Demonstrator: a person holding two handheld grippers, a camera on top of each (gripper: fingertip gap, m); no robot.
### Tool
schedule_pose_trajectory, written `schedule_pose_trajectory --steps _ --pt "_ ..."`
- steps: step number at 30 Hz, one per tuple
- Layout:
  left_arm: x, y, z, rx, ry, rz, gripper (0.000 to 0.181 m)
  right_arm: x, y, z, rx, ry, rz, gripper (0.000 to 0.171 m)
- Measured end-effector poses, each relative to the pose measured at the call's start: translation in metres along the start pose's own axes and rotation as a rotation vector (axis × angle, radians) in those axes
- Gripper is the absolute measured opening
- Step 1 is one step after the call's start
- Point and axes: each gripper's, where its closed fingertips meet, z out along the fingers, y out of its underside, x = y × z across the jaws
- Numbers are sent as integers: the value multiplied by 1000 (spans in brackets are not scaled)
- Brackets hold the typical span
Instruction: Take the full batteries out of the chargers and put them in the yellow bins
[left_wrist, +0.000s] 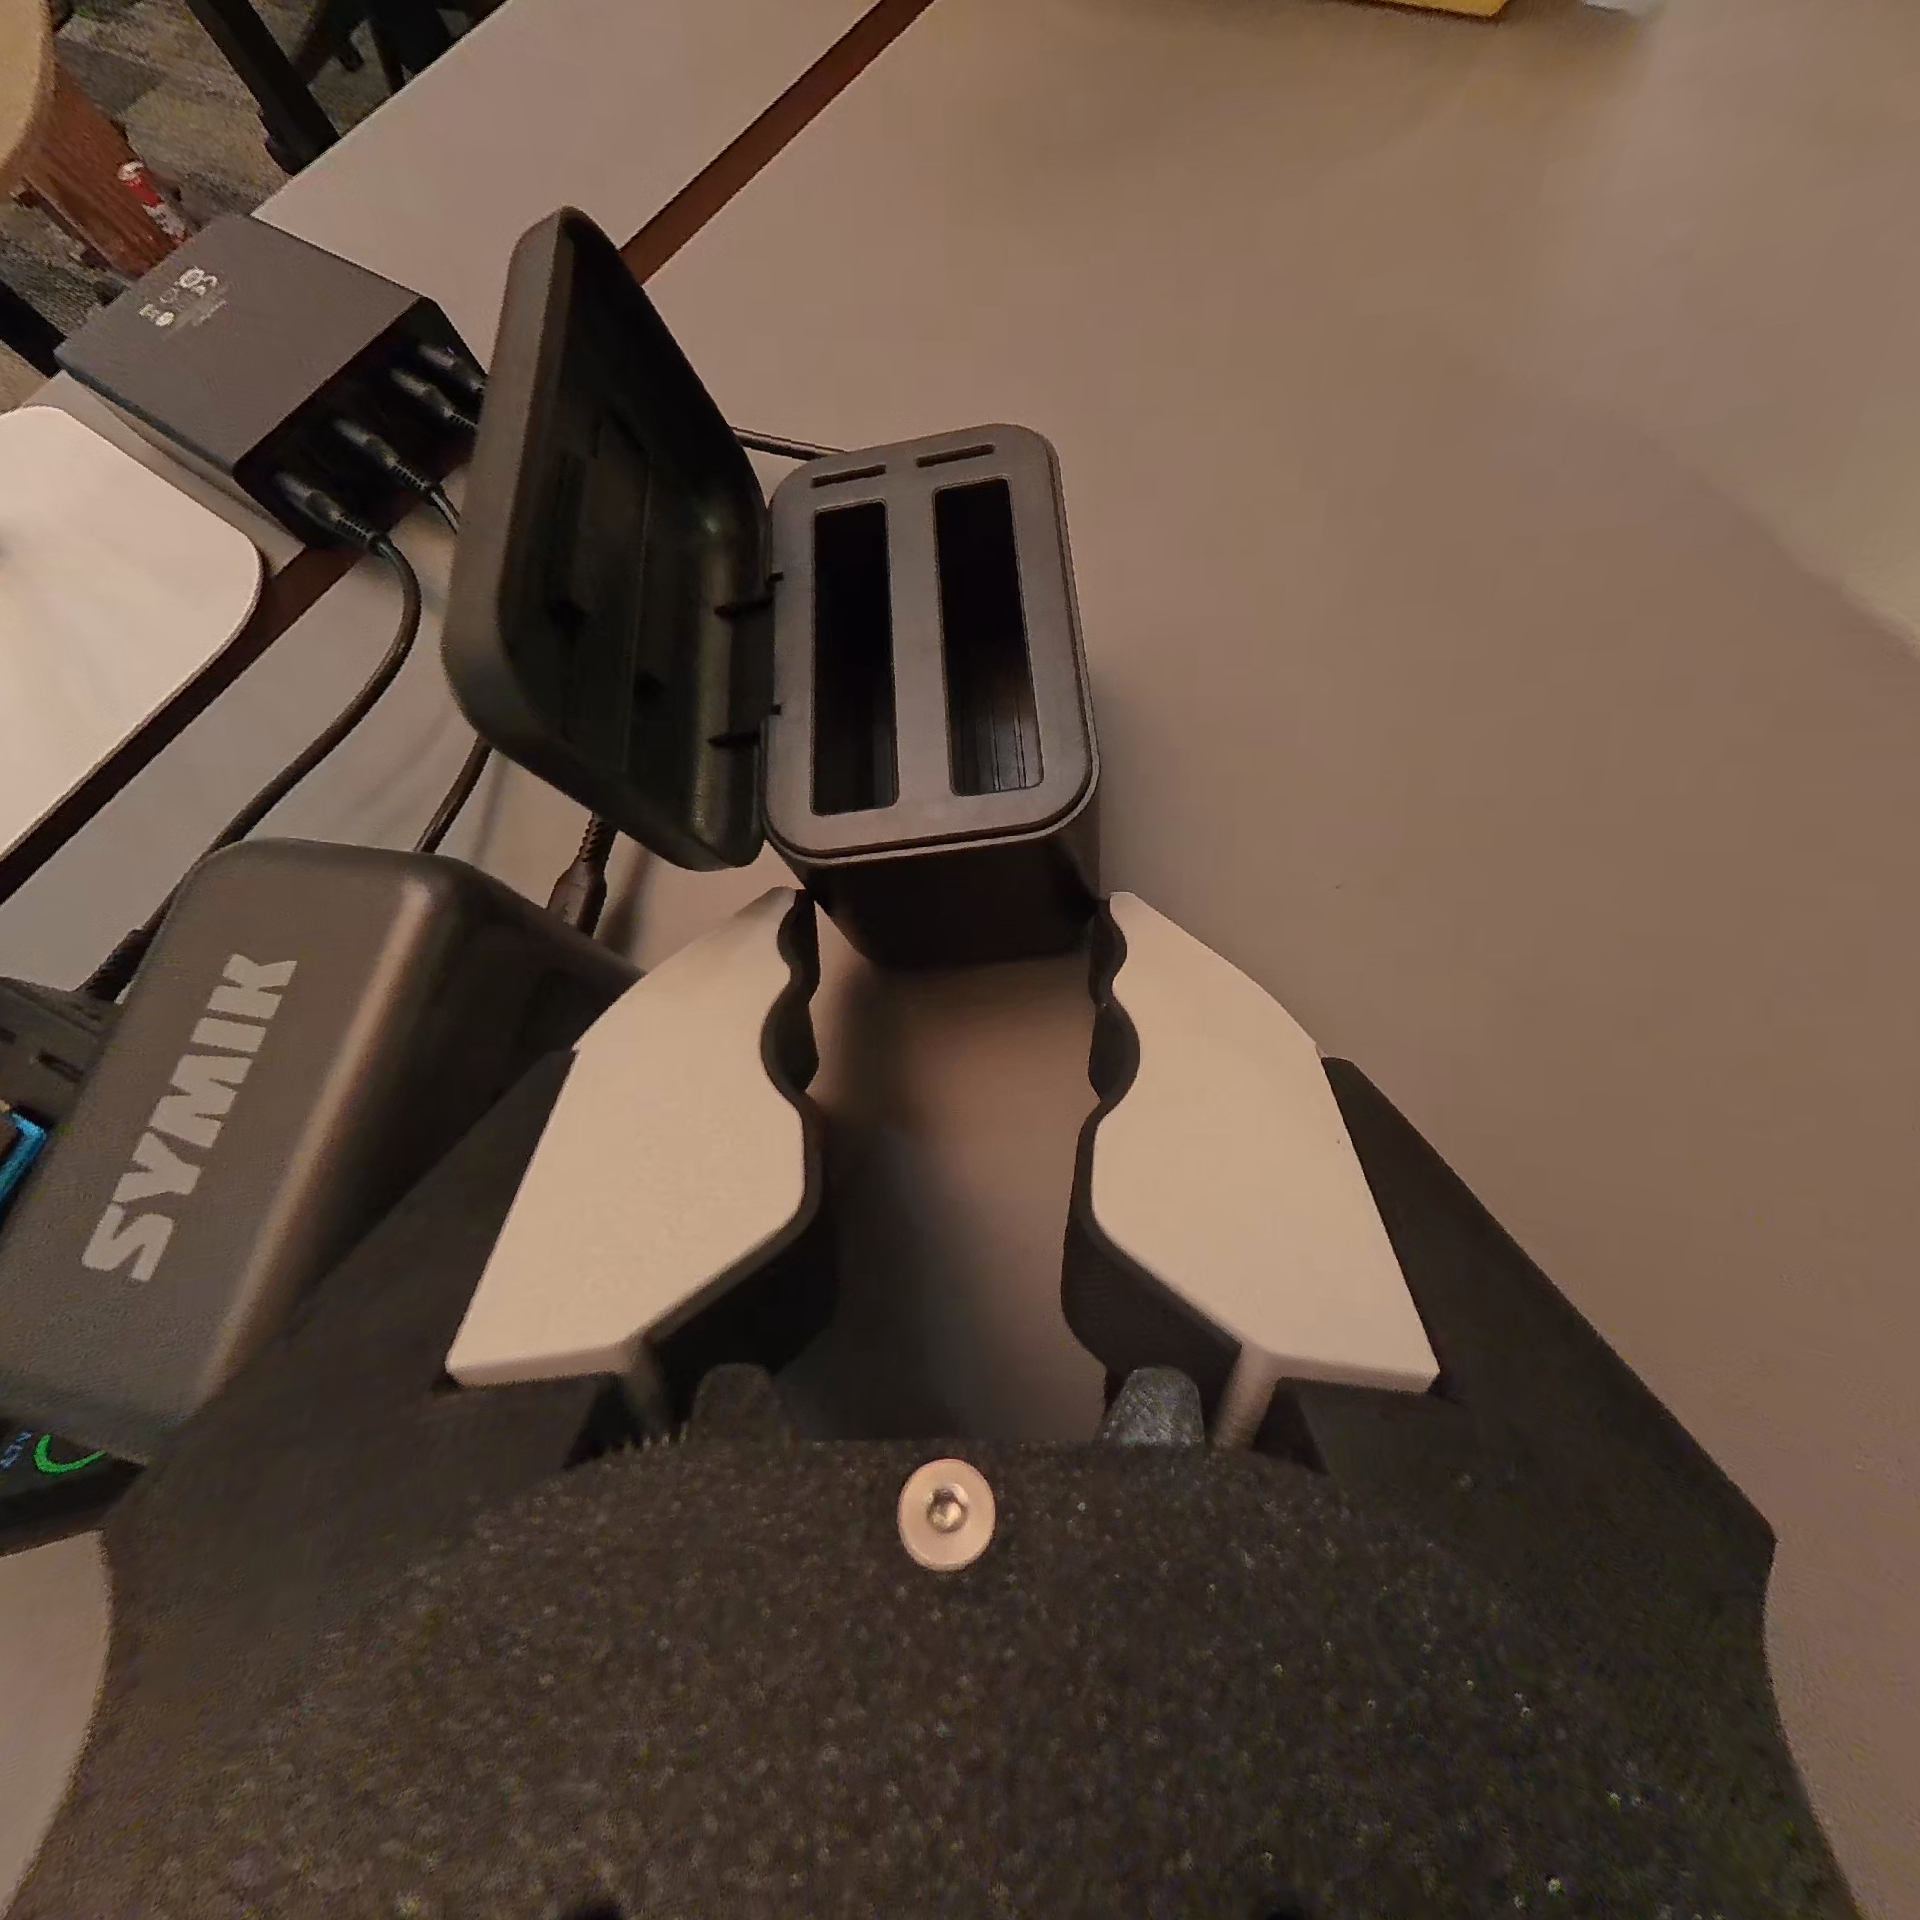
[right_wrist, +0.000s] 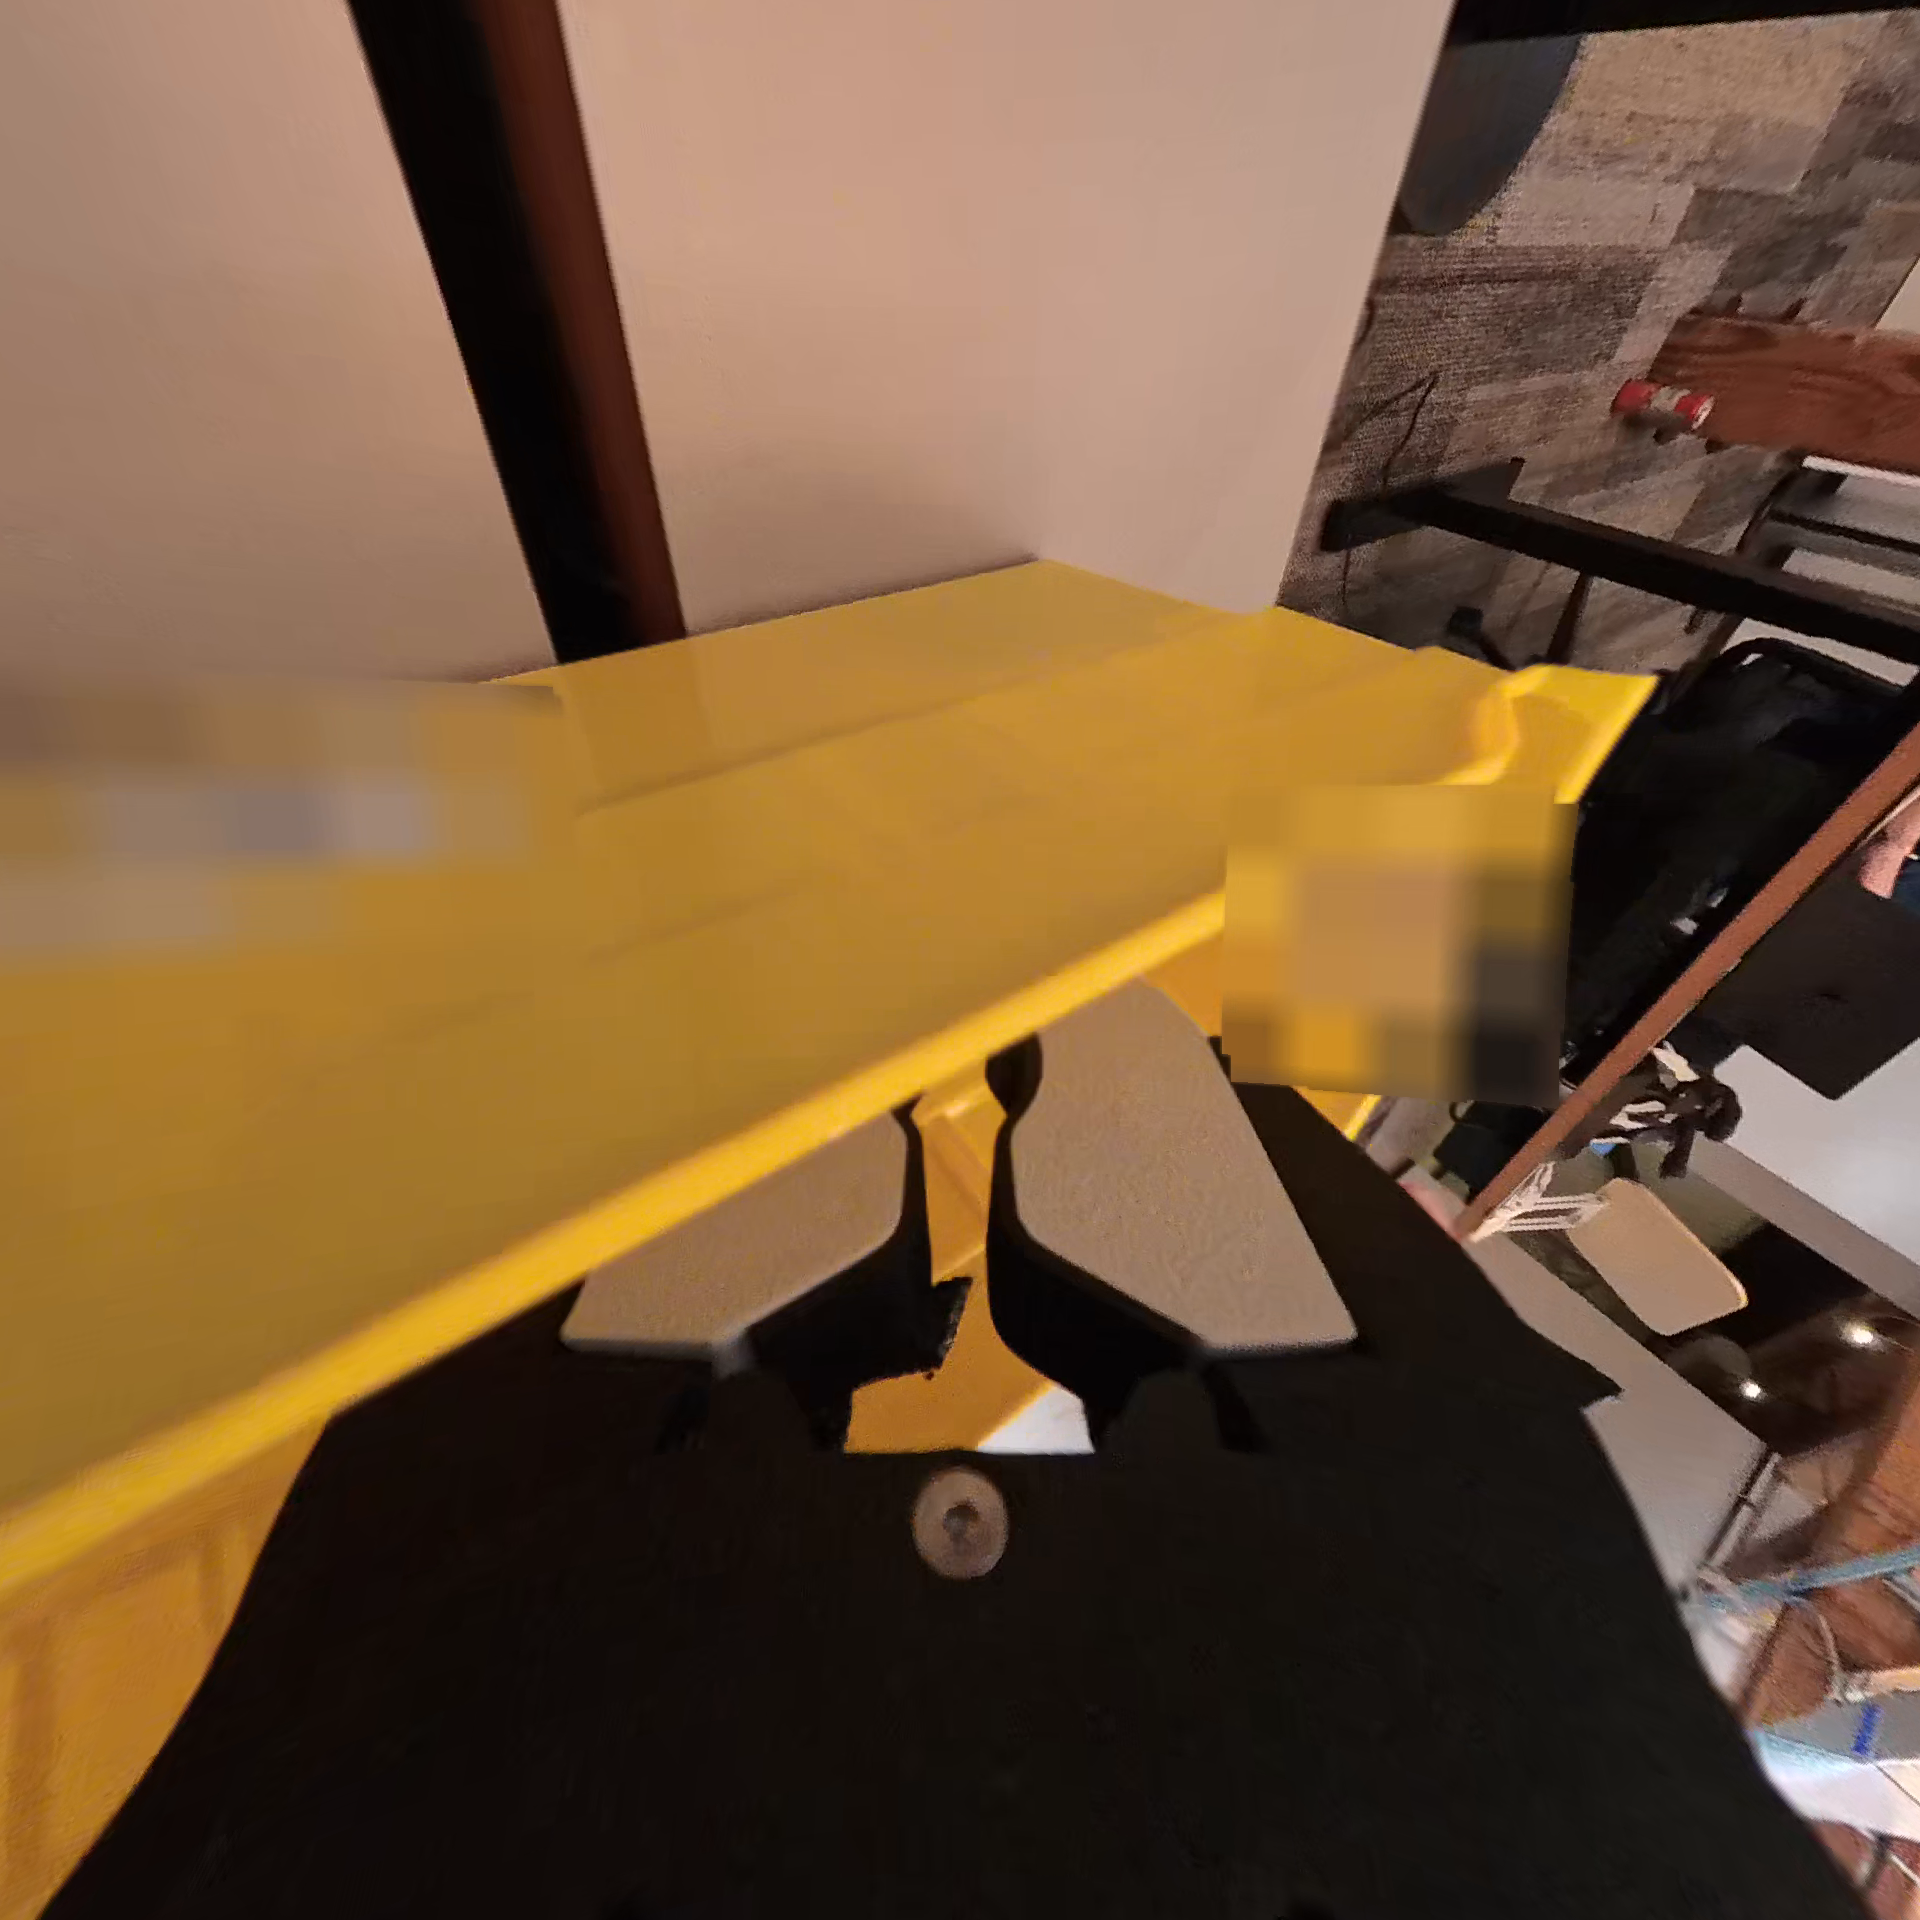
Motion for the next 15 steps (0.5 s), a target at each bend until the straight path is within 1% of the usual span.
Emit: schedule_pose_trajectory --steps 6,15 --pt "0 0 0 0 1 -1 50 14 -1 2 0 22 15 6" --pt "0 0 0 -1 4 -2 50 3 1 -5 -16 -113 68 1"
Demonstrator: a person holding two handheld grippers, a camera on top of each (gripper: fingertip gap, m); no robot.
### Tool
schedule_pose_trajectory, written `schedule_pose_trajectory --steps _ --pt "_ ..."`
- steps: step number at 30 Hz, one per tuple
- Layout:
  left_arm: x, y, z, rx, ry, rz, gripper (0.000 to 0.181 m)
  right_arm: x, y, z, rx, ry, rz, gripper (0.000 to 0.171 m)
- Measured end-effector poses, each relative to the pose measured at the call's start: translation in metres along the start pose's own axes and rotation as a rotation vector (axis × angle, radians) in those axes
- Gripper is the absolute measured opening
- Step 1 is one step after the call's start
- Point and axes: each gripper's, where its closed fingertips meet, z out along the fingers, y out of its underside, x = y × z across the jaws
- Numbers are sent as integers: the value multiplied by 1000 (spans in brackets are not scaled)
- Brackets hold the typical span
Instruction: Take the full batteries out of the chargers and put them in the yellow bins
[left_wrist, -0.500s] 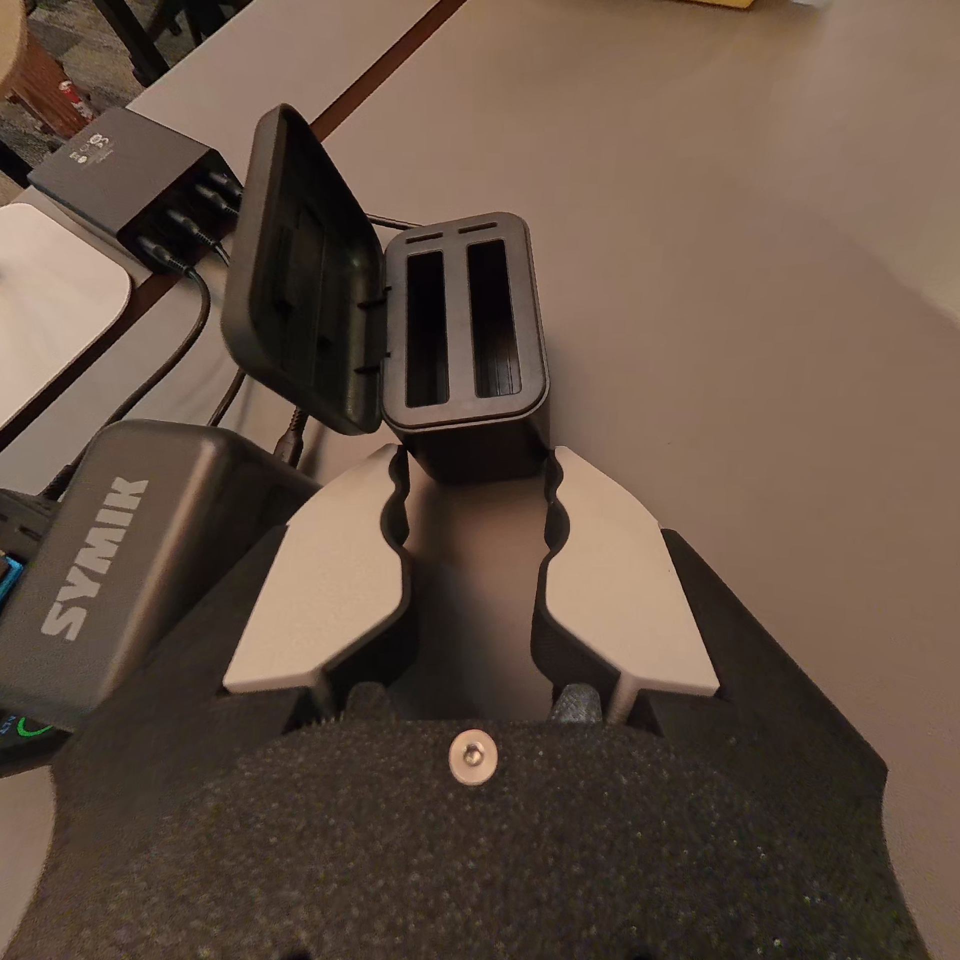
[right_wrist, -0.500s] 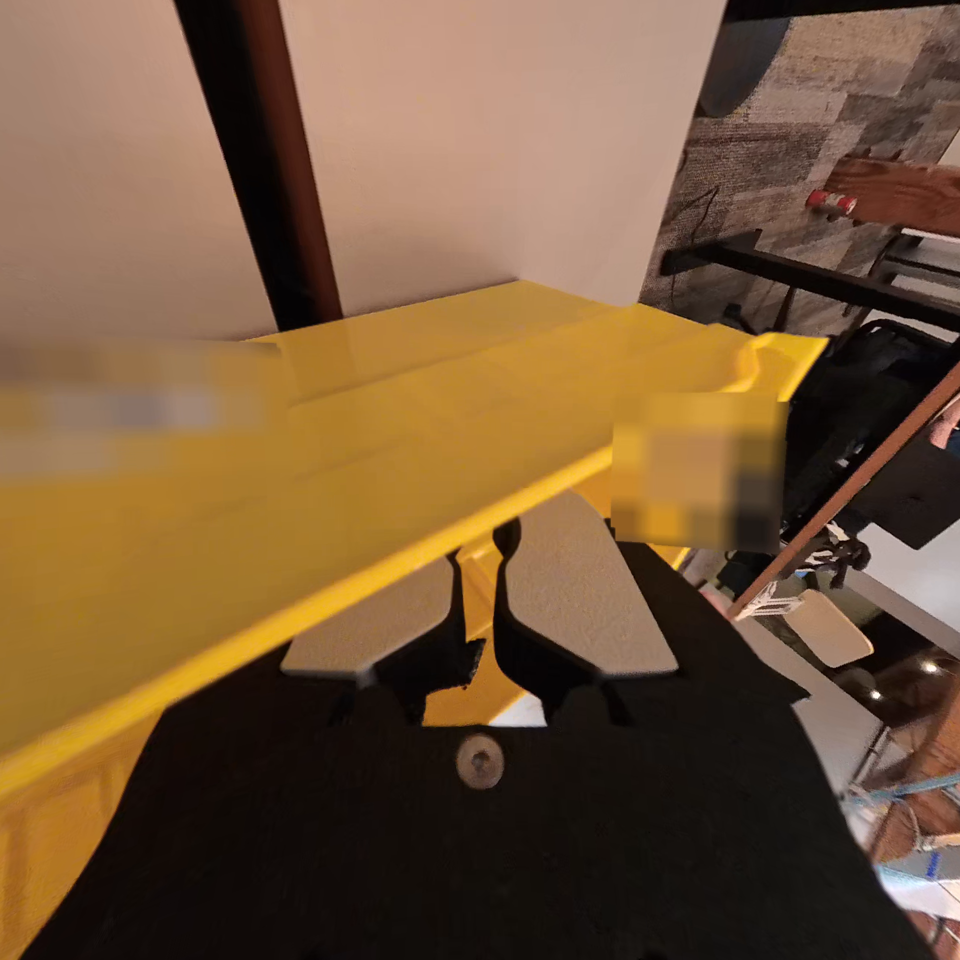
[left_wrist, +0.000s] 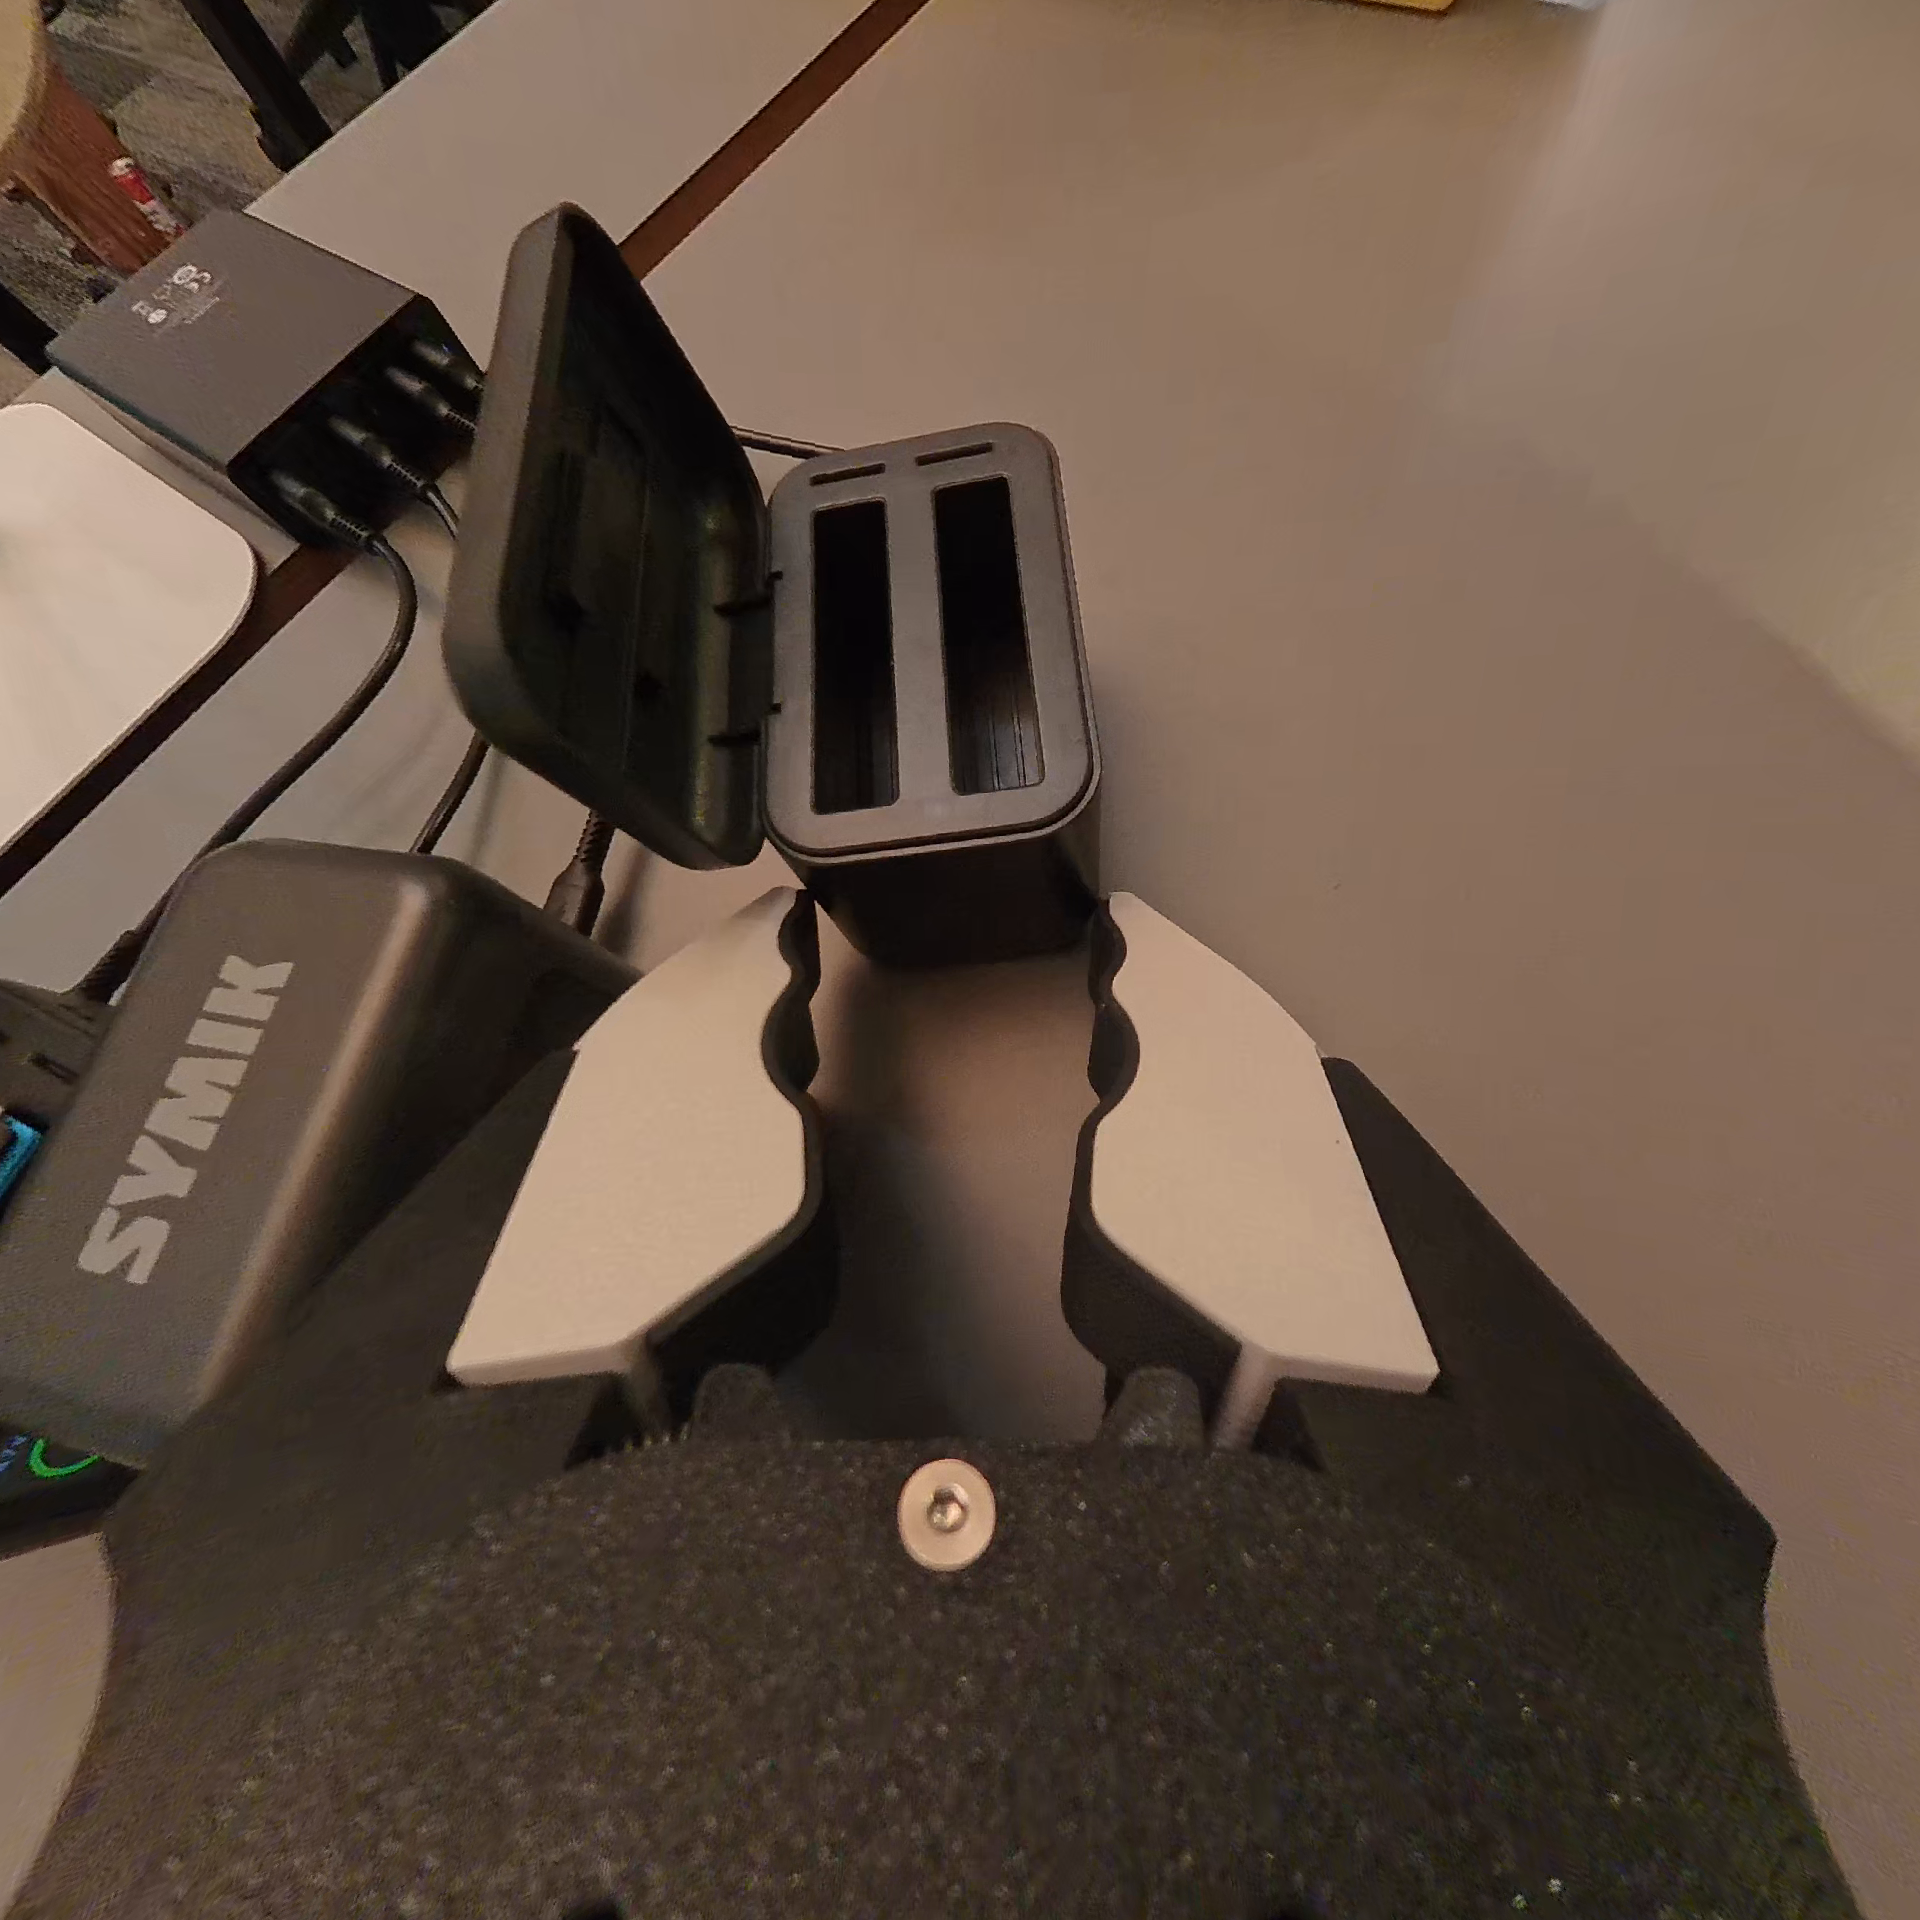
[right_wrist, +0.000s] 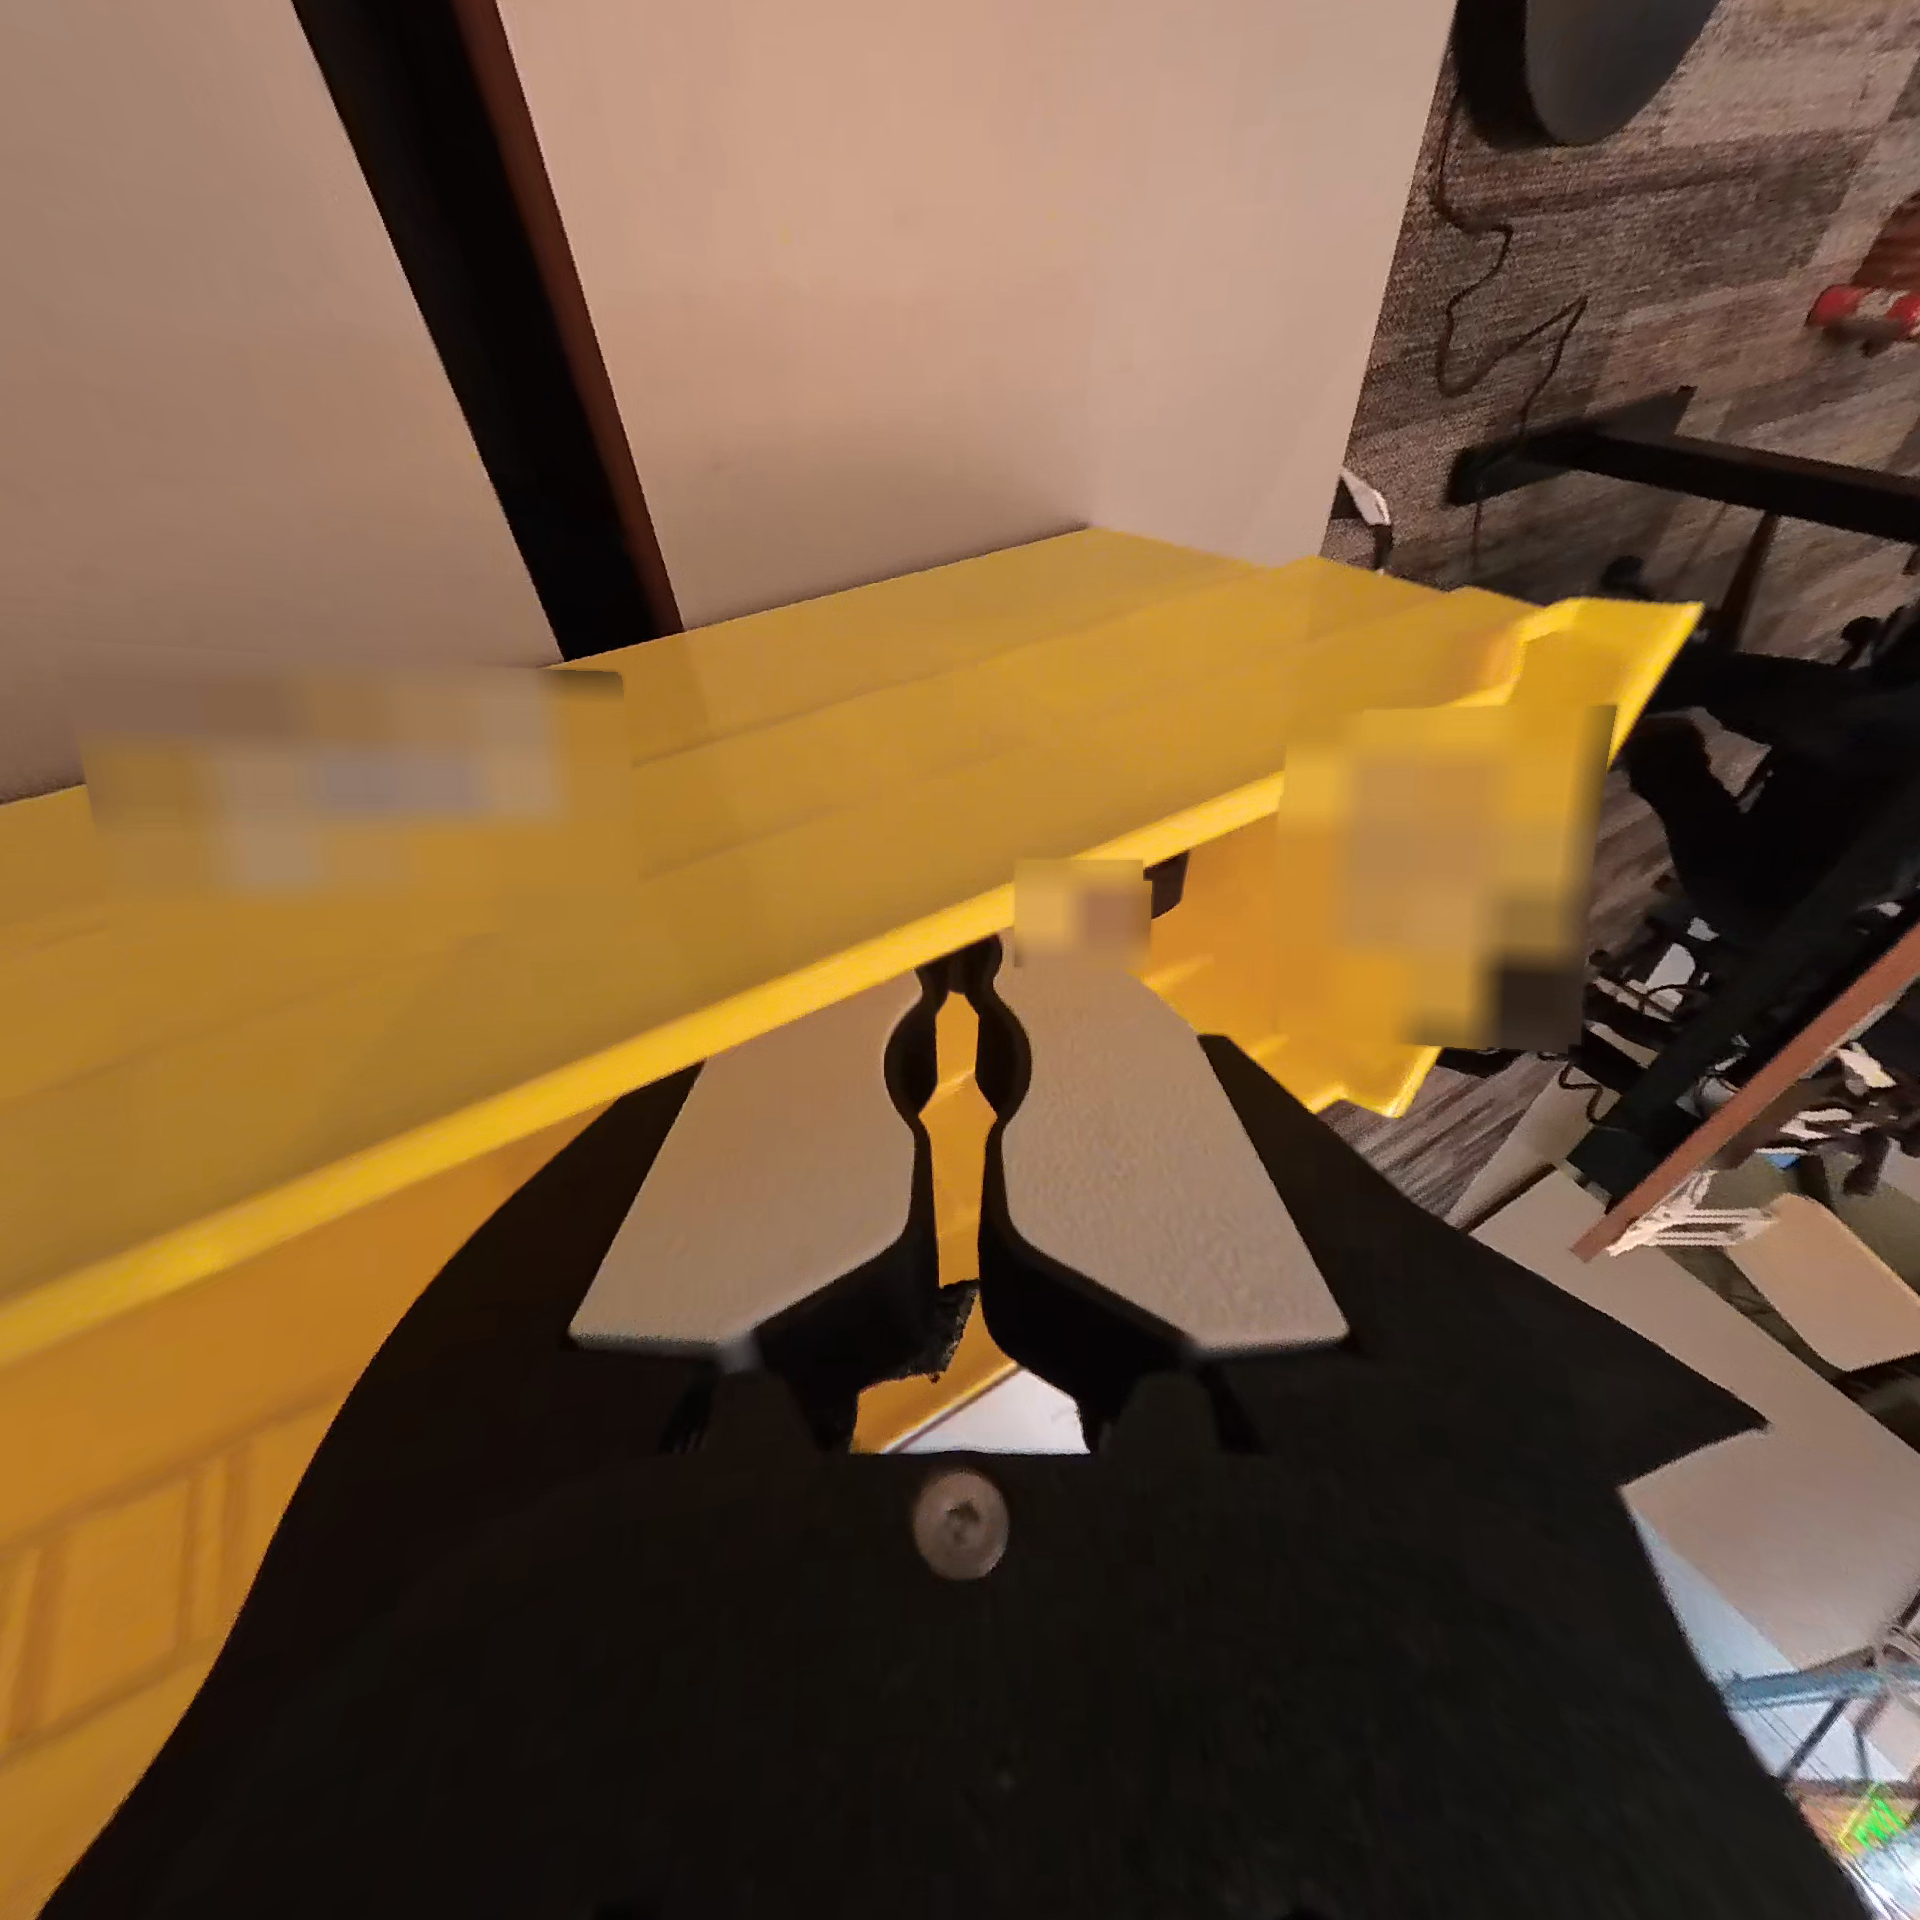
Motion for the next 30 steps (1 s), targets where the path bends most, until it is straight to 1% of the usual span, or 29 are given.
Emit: schedule_pose_trajectory --steps 6,12,15,17,19,23,26,27,30 --pt "0 0 0 0 0 1 50 -4 2 -3 21 -8 31 1" --pt "0 0 0 0 1 1 50 -29 -2 -11 35 -180 77 0" --pt "0 0 0 0 1 1 50 -31 -6 -7 29 -199 67 0" --pt "0 0 0 0 2 1 50 -27 -4 0 -1 -181 42 0" --pt "0 0 0 0 3 1 50 -17 -5 6 7 -128 35 0" --pt "1 0 0 0 5 1 50 13 -5 13 27 15 73 0" --pt "1 0 0 0 5 1 50 40 1 15 5 174 86 0" --pt "1 0 0 0 5 1 50 44 1 14 18 197 99 0" --pt "1 0 0 0 5 2 50 42 2 9 42 195 109 2"
